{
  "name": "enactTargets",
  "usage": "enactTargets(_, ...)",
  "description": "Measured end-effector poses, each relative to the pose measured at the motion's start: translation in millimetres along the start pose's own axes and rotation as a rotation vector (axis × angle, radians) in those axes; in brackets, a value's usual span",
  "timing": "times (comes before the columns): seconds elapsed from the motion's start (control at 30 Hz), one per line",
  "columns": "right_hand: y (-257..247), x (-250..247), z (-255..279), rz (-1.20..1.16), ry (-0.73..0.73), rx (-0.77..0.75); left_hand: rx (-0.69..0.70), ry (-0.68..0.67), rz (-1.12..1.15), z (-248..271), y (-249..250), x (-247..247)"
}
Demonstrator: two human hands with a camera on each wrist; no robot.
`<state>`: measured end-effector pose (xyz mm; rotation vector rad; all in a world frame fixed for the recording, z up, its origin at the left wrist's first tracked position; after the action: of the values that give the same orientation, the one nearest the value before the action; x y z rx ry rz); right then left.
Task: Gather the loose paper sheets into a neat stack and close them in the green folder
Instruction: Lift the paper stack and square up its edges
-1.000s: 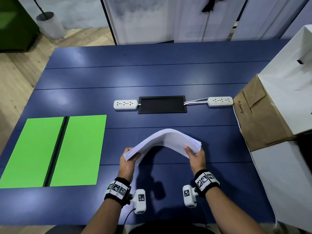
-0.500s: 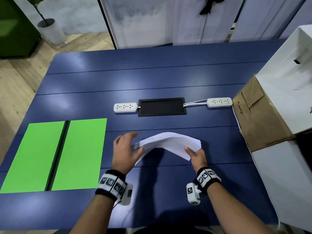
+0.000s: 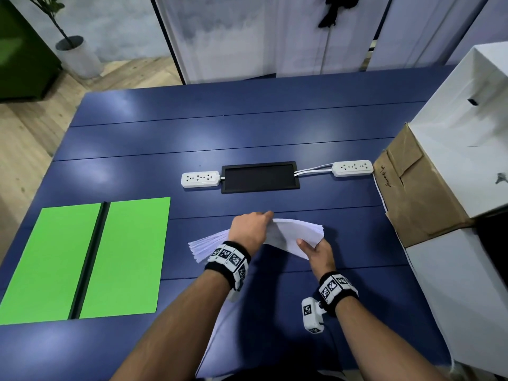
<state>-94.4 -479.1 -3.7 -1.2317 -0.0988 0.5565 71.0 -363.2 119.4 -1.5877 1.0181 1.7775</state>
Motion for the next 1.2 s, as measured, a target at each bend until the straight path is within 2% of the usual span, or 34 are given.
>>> enactTargets(0.1,1.3,-7.6,-2.8,-0.178,0.105,0.083,-0.040,0.177,0.137,8.5,-20.9,-13.7)
enactTargets(0.17,-6.2,-9.5,-3.1,-0.355,0.123,0.154,-0.137,0.333,0.332,17.0,-46.6,-19.6)
enactTargets(0.2,-15.5,-5.7,-2.4,-0.431,0.064,0.154,-0.206,0.350,0.522,21.1,-60.4,-19.8)
enactTargets(0.27,-48.4,6.8,4.9,-0.452,-0.101,0.077,-0.370,0.285,1.029,28.9,-75.4,-19.0)
enactTargets(0.33,-82.7,18.2,12.5,-0.418,-0.166,-0.021,-0.463,0.250,1.335,35.9,-79.5,-18.0)
enactTargets(0.47,-109.9,35.6,20.9,-0.400,-0.046,-0.109,-0.584,0.312,1.429,48.5,-85.4,-2.0)
enactTargets(0.57,-89.8,46.8,30.0,-0.304,0.006,-0.095,-0.687,0.338,1.416,57.3,-85.5,17.9)
enactTargets(0.73,-70.4,48.9,40.1,-0.211,-0.003,-0.039,-0.759,0.284,1.382,67.8,-76.1,40.9)
enactTargets(0.87,-79.1,37.9,38.9,-0.197,-0.020,-0.057,-0.729,0.329,1.391,68.7,-77.8,35.7)
enactTargets(1.1,-104.9,27.9,44.2,-0.271,-0.140,-0.176,-0.559,0.639,1.453,64.1,-64.5,-20.5)
enactTargets(1.2,-115.0,27.6,49.8,-0.298,-0.122,-0.223,-0.565,0.687,1.481,61.9,-58.3,-28.0)
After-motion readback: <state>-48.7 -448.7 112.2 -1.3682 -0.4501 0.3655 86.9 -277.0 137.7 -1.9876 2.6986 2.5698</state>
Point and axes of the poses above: each hand's wrist, its own z-axis away from the middle knuckle, its own x-axis out of the palm, y = z × x, the point moved 4 cm from there along -z, towards the middle knuckle, and after that the axes turned 12 degrees about y, right-handed, at the moved point
